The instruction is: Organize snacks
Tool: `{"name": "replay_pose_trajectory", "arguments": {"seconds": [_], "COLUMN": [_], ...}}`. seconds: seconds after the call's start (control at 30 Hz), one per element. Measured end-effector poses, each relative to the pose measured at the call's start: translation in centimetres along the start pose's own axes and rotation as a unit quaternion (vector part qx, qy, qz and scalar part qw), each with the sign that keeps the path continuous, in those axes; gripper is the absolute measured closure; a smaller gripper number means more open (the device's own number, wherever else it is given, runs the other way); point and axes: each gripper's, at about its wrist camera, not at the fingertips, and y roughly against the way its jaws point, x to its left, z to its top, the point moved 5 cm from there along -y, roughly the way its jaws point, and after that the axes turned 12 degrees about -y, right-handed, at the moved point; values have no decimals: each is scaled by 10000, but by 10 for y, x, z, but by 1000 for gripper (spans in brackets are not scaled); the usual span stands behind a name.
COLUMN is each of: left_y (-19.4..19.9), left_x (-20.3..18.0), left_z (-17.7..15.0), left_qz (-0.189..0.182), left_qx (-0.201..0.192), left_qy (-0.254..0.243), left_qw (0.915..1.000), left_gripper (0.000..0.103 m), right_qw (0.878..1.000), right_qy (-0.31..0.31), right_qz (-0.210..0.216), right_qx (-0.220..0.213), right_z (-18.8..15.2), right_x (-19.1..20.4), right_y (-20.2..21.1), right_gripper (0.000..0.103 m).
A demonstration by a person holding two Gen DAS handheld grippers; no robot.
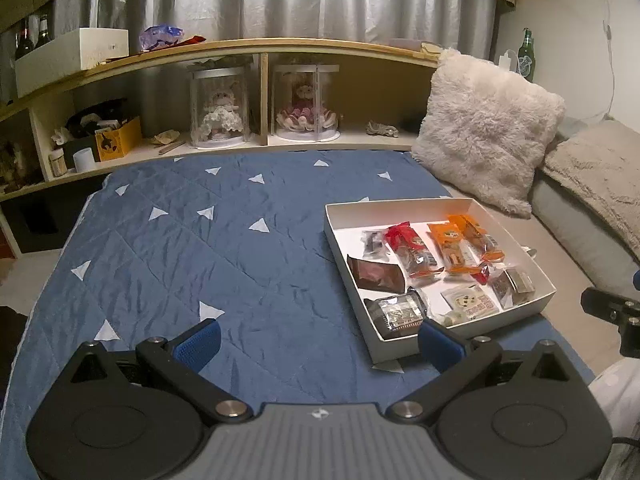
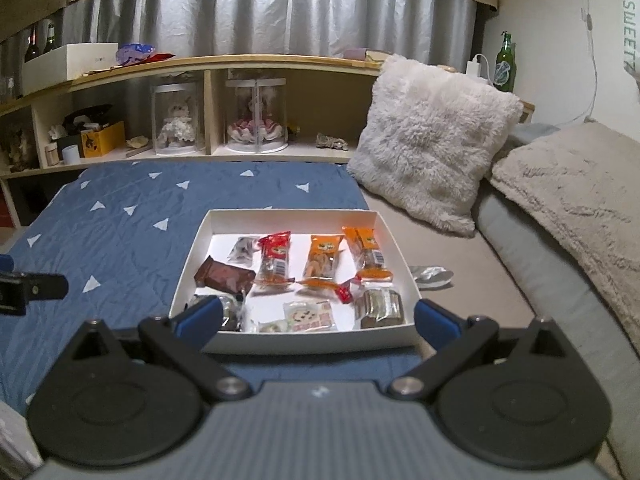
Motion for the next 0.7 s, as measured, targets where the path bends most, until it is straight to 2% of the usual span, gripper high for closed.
{"name": "replay_pose_trajectory", "arguments": {"seconds": [0.2, 0.7], "left_y": [-2, -1], "left_x": [-4, 2], "left_z": [-3, -4], "left_qz": [49, 84], "left_qx": [26, 1], "left_qy": [-110, 49], "left_qw": [9999, 10000], "left_gripper": [0, 0], "right_qw": [10000, 10000], "right_qy": [-12, 62], "right_qz": [-32, -60], "right_qx": [53, 46], "right_z": [-1, -5], "right_x": [0, 4], "right_y": [-5, -4], "right_gripper": [0, 0]}}
